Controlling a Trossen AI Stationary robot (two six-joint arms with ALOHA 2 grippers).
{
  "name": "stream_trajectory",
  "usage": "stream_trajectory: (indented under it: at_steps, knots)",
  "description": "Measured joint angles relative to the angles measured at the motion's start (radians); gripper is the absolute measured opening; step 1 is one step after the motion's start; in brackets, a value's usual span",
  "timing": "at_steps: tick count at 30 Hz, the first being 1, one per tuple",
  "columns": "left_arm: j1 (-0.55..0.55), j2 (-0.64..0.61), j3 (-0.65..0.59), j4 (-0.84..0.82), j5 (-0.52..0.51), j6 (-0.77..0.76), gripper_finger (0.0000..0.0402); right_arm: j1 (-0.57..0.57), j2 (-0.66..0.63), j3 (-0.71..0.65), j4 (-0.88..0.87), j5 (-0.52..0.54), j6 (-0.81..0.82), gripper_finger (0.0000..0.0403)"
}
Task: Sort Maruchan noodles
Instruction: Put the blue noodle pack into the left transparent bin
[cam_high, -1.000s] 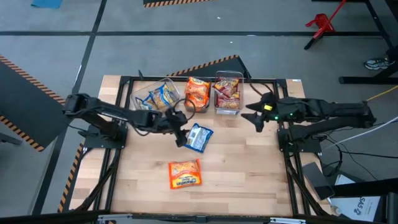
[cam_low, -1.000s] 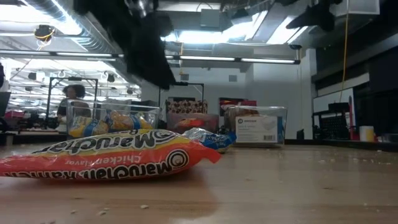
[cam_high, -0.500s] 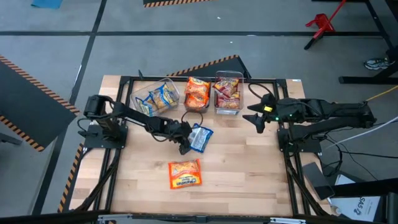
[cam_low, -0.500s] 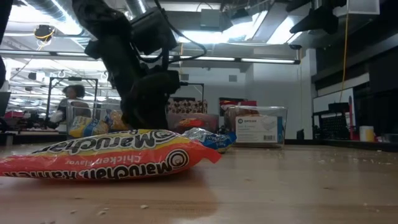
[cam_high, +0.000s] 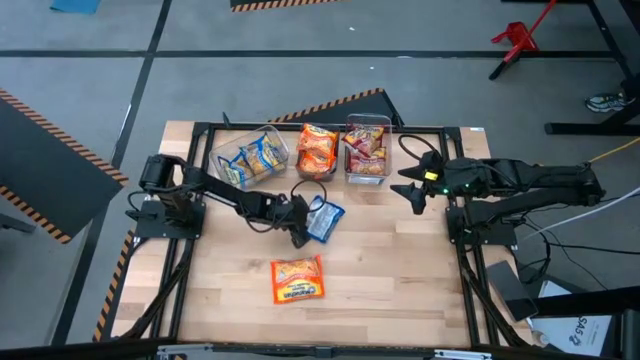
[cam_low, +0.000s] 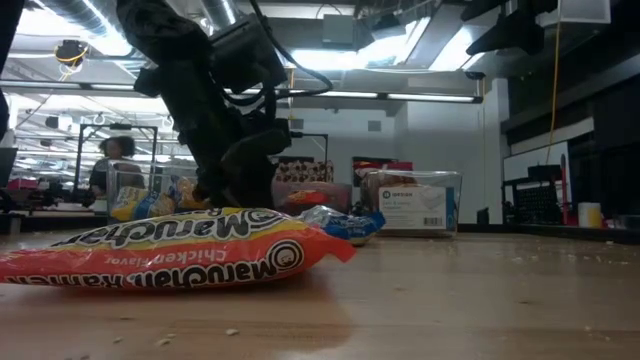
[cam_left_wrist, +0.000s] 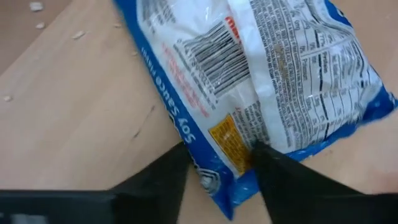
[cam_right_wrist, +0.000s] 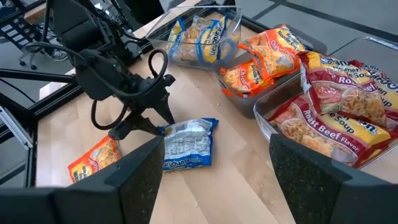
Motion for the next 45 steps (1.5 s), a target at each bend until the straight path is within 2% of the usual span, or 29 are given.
stream_trajectory:
  at_steps: [7, 9, 15, 20, 31, 40, 45]
  knots:
    - [0.017, -0.007, -0.002, -0.002, 0.009, -0.035, 0.0036, 0.000, 0.000, 0.000, 0.000, 0.000, -0.003, 0.0278]
    - [0.019, -0.019, -0.003, 0.009, 0.026, -0.042, 0.0015, 0.000, 0.000, 0.000, 0.000, 0.000, -0.003, 0.0278]
    - [0.013, -0.062, 0.033, -0.005, 0.082, -0.058, 0.0006, 0.000, 0.000, 0.000, -0.001, 0.000, -0.003, 0.0278]
    - [0.015, -0.143, 0.079, -0.018, 0.067, -0.077, 0.0004, 0.000, 0.000, 0.000, -0.007, 0.000, -0.003, 0.0278]
    - [0.042, -0.381, 0.190, -0.252, -0.066, -0.080, 0.0003, 0.000, 0.000, 0.000, -0.005, 0.000, -0.023, 0.0278]
    - [0.104, -0.609, 0.263, -0.502, -0.273, -0.101, 0.0003, 0.000, 0.000, 0.000, -0.004, 0.043, -0.029, 0.0278]
    - [0.155, -0.714, 0.264, -0.668, -0.347, -0.151, 0.0003, 0.000, 0.000, 0.000, -0.004, 0.061, -0.030, 0.0278]
